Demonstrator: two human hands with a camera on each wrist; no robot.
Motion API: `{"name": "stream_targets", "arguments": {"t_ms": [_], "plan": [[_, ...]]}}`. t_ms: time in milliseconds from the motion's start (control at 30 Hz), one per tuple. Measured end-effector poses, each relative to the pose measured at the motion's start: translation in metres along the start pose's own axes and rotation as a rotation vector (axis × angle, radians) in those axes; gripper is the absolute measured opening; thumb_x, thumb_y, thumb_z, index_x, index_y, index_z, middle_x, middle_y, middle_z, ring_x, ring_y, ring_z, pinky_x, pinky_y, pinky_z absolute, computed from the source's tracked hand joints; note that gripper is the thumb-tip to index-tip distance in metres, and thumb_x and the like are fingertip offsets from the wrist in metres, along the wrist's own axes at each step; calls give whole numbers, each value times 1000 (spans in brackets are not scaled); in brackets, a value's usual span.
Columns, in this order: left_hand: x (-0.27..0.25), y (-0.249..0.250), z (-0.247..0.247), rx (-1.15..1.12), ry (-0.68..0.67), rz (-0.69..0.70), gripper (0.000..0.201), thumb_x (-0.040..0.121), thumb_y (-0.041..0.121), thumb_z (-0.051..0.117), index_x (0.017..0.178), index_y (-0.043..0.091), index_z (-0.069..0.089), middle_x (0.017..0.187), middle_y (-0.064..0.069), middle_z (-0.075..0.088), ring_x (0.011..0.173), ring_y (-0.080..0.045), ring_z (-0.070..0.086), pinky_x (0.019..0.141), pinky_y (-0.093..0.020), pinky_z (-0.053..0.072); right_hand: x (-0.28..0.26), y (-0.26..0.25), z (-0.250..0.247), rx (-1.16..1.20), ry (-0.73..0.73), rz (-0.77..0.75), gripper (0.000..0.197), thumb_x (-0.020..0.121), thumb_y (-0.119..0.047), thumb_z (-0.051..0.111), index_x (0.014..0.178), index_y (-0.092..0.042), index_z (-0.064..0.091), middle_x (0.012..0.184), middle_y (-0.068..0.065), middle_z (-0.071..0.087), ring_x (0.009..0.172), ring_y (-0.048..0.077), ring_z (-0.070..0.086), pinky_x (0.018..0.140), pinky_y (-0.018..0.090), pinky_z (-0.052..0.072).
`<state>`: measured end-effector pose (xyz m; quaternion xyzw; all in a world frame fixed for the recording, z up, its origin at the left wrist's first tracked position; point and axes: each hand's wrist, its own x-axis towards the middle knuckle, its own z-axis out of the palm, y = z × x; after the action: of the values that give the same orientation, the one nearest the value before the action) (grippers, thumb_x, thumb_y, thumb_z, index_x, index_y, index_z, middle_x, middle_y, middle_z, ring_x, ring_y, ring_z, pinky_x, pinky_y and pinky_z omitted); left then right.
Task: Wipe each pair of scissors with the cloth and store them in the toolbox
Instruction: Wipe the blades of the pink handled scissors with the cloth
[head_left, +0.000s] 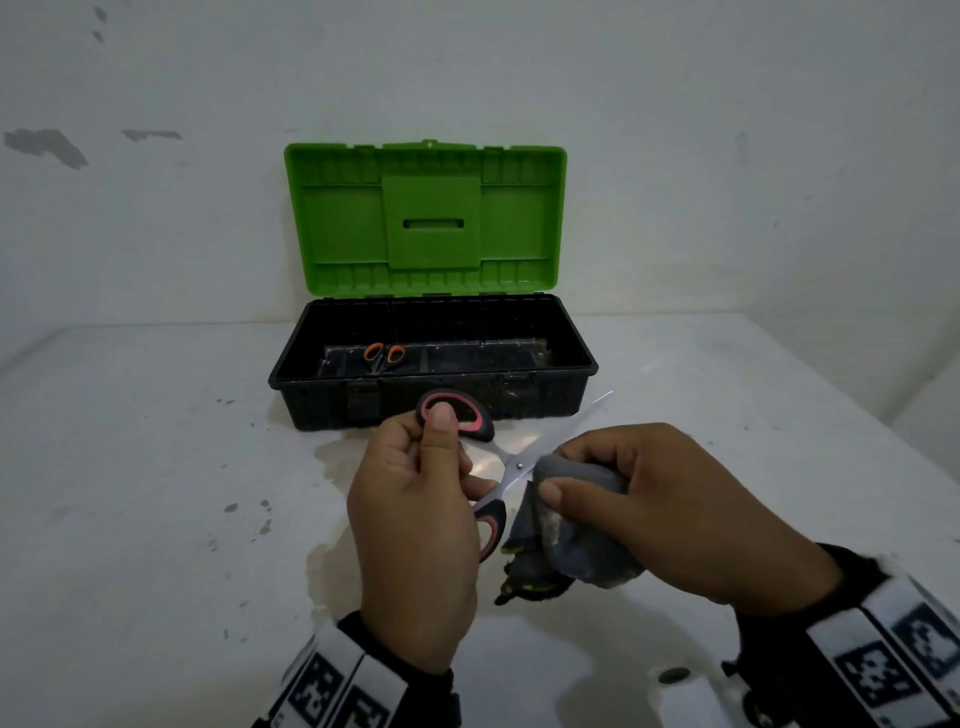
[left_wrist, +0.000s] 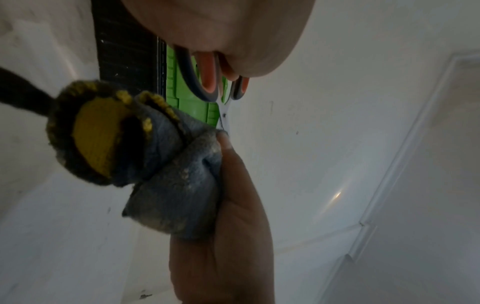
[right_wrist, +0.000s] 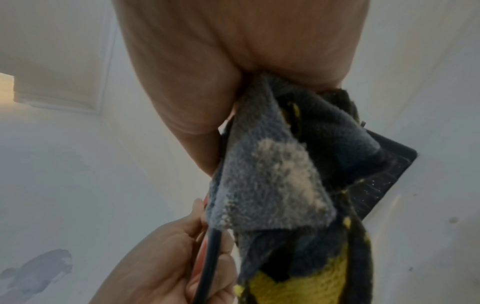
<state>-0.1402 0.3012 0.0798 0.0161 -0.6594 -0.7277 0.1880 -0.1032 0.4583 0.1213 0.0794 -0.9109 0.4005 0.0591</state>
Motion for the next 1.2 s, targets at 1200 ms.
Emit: {"name": "stream_targets", "arguments": {"t_ms": [1200], "plan": [[29, 18, -13, -331, 166, -284, 18, 98, 21, 45, 109, 26, 57, 74, 2, 58, 67, -9, 64, 57, -31, 50, 27, -31, 45, 137, -104, 47, 20, 90, -43, 60, 94, -26, 70, 80, -5, 71, 67, 9, 69, 62, 24, 55]]}}
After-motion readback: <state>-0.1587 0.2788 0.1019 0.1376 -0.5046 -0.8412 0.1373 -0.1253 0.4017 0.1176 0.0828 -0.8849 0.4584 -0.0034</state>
